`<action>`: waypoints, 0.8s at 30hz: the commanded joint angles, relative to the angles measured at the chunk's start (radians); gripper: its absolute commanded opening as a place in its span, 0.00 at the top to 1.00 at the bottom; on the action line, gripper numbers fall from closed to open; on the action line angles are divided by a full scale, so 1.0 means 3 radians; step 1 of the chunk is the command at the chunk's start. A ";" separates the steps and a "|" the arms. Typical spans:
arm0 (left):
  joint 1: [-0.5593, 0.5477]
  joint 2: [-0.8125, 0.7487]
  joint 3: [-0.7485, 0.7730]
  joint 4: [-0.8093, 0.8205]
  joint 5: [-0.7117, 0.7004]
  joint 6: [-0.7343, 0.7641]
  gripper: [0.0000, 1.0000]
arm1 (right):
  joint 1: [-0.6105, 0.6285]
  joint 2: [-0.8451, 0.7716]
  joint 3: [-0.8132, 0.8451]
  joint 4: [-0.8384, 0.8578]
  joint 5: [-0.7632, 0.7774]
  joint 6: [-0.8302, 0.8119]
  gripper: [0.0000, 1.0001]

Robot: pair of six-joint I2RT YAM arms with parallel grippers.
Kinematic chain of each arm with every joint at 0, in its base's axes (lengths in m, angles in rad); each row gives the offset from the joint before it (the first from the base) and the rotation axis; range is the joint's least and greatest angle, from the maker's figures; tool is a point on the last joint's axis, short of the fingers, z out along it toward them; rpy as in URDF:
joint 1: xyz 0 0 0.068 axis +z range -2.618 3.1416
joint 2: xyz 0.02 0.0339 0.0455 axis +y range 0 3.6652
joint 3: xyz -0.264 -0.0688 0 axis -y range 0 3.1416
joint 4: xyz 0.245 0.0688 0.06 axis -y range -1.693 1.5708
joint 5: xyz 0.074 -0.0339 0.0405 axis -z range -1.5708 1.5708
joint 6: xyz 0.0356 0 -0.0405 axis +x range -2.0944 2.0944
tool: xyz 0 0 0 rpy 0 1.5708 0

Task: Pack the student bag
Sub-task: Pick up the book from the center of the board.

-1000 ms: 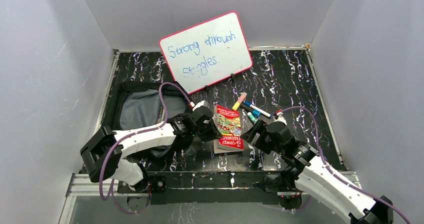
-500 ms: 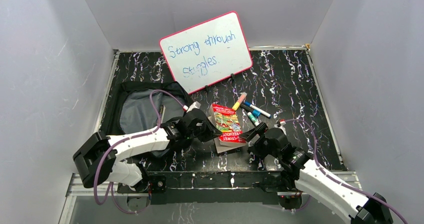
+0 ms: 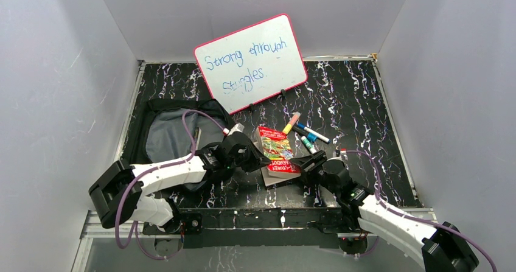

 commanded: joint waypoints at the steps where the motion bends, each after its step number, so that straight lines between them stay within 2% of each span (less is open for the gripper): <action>1: 0.0030 -0.0031 -0.0044 0.0270 0.0008 -0.0026 1.00 | 0.0006 0.0001 -0.0044 0.0629 -0.0008 0.0079 0.36; 7: 0.0030 0.0064 -0.0107 0.0371 0.0057 -0.0007 1.00 | 0.0006 -0.0034 -0.0003 0.0665 -0.0025 -0.0005 0.49; 10: 0.0030 0.0088 -0.0109 0.0382 0.0058 0.0050 1.00 | 0.0005 -0.0053 0.0078 0.0520 0.0002 -0.0135 0.60; 11: 0.0030 0.0084 -0.0105 0.0357 0.0058 0.0071 0.93 | 0.0008 -0.0060 0.0109 0.0483 0.0004 -0.0195 0.63; 13: 0.0030 0.0046 -0.0095 0.0274 0.0058 0.0118 0.70 | 0.0005 -0.0076 0.0170 0.0413 0.0019 -0.0332 0.71; 15: 0.0034 -0.0031 -0.0069 0.0088 -0.0014 0.0189 0.51 | 0.0005 -0.0113 0.0259 0.0286 0.0035 -0.0531 0.77; 17: 0.0031 -0.0143 -0.0033 -0.0160 -0.0127 0.0269 0.37 | 0.0005 -0.0171 0.0370 0.0121 0.0078 -0.0753 0.84; 20: 0.0035 -0.0343 0.0050 -0.0572 -0.0316 0.0427 0.21 | 0.0005 -0.0253 0.0596 -0.0188 0.0118 -0.1174 0.91; 22: 0.0035 -0.0454 0.0168 -0.0859 -0.0448 0.0592 0.15 | 0.0005 -0.0287 0.0818 -0.0454 0.0166 -0.1493 0.95; 24: 0.0042 -0.0562 0.0322 -0.1078 -0.0559 0.0850 0.14 | 0.0005 -0.0292 0.1034 -0.0705 0.0203 -0.1883 0.97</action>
